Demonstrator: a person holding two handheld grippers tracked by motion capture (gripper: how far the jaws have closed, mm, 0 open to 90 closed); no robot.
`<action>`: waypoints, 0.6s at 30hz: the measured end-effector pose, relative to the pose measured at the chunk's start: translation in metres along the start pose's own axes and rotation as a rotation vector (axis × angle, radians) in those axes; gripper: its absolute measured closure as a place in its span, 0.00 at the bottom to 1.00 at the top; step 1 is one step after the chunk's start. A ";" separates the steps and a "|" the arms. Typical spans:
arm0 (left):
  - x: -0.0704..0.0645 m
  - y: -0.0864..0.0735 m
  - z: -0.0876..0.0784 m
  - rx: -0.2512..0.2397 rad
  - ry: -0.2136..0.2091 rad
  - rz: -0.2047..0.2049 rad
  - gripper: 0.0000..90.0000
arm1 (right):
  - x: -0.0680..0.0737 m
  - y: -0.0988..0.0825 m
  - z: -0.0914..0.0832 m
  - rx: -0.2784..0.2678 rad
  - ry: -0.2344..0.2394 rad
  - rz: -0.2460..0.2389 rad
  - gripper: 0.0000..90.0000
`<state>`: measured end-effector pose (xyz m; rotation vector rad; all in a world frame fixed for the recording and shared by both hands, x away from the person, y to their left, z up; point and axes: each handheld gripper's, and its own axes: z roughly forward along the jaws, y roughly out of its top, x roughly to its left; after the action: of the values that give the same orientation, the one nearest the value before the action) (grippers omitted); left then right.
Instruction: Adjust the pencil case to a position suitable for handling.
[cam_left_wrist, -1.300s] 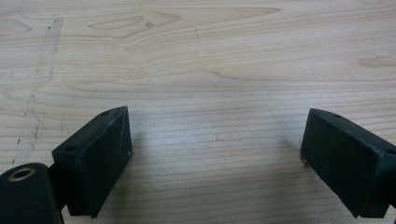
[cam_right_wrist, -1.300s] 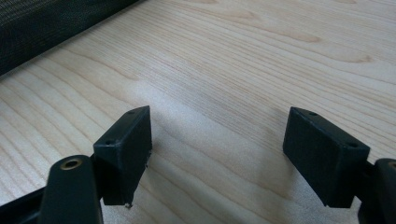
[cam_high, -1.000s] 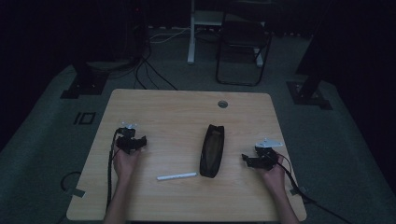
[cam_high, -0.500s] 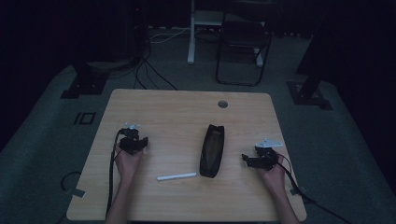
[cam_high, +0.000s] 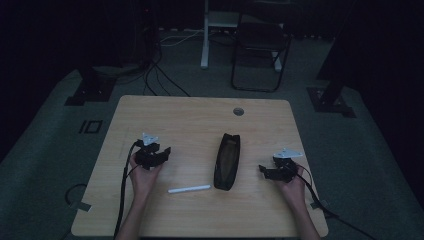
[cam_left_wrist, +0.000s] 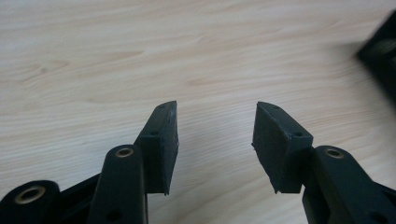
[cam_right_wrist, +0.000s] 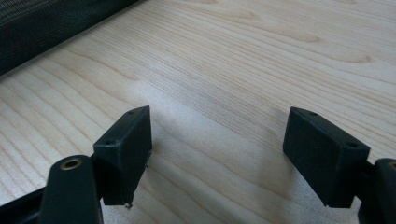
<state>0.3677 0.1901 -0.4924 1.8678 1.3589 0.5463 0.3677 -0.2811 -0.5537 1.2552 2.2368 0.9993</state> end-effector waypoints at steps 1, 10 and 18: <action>-0.006 0.002 -0.006 -0.018 -0.017 0.006 0.56 | 0.000 0.000 0.000 0.000 0.000 0.000 0.27; -0.031 0.008 -0.021 -0.042 -0.044 0.052 0.54 | 0.000 0.000 0.000 0.000 0.001 0.000 0.26; -0.057 0.008 -0.031 -0.051 -0.079 0.098 0.53 | 0.000 0.000 0.000 0.000 0.001 0.000 0.26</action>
<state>0.3314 0.1455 -0.4620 1.9023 1.1967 0.5458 0.3677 -0.2810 -0.5537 1.2545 2.2373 0.9997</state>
